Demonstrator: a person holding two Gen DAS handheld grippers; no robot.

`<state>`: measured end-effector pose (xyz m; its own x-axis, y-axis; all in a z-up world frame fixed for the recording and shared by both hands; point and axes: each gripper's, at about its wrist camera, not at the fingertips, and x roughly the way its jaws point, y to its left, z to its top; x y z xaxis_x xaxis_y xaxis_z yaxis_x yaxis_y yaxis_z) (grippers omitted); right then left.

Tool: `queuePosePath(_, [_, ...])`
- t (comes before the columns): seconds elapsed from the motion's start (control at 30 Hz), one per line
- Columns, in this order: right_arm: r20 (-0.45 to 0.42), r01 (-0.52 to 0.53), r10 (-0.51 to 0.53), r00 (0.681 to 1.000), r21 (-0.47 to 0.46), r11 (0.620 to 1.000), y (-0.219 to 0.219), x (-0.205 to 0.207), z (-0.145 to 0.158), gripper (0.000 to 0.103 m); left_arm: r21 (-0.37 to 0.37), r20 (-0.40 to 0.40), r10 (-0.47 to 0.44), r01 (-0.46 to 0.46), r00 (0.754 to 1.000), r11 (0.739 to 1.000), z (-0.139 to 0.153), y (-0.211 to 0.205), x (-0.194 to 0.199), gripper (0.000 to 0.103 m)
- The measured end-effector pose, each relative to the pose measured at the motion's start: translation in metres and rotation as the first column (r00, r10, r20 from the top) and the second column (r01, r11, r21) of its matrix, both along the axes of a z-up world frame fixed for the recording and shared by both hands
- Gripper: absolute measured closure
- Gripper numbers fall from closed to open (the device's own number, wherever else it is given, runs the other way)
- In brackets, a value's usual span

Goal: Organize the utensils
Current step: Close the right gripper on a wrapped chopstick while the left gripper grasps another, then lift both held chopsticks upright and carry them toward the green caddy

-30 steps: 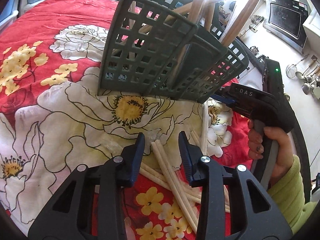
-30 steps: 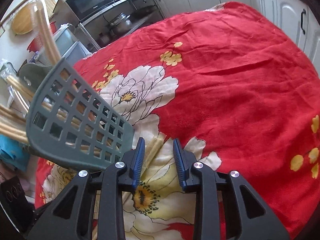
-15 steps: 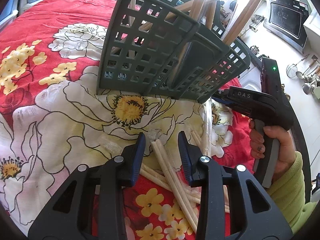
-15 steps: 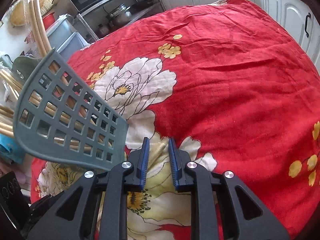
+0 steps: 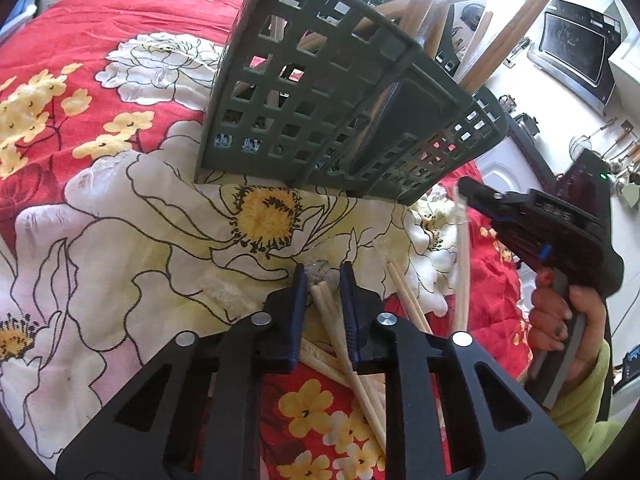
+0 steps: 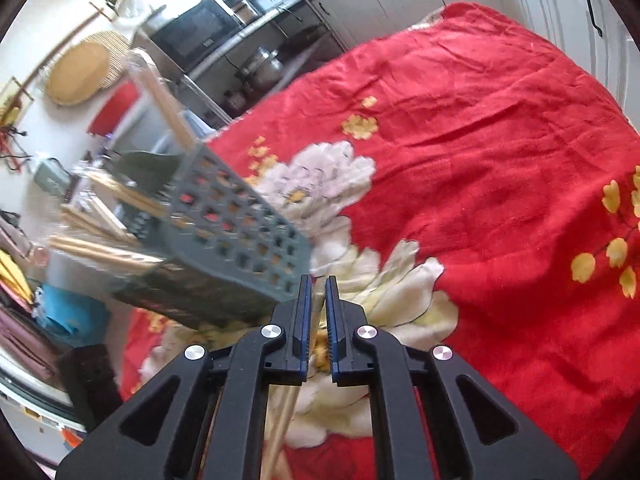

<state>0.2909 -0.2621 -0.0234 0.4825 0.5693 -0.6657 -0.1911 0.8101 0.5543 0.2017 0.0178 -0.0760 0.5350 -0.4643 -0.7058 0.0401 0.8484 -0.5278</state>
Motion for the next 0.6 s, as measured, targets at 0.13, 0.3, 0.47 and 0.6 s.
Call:
queuePosePath(0.13, [0.044,-0.017,0.016,0.999,0.021,1.000,0.000,-0.015,0.017,0.096,-0.037,0.008,0.000,0.000,1.000,0.999,0.004,0.005,-0.005,0.098])
queuePosePath(0.3, [0.087,-0.039,0.037,0.996,0.030,0.999,0.002,-0.034,0.033,0.096,-0.047,0.065,0.017,-0.014,0.998,0.999,0.026,0.013,-0.018,0.098])
queuePosePath(0.47, [0.149,-0.073,0.068,0.986,0.029,0.997,0.009,-0.051,0.052,0.097,-0.052,0.137,0.040,-0.034,0.990,0.998,0.051,0.021,-0.029,0.099])
queuePosePath(0.6, [0.215,-0.112,0.106,0.971,0.018,0.994,0.020,-0.064,0.071,0.097,-0.055,0.193,0.060,-0.050,0.979,0.997,0.072,0.029,-0.038,0.099])
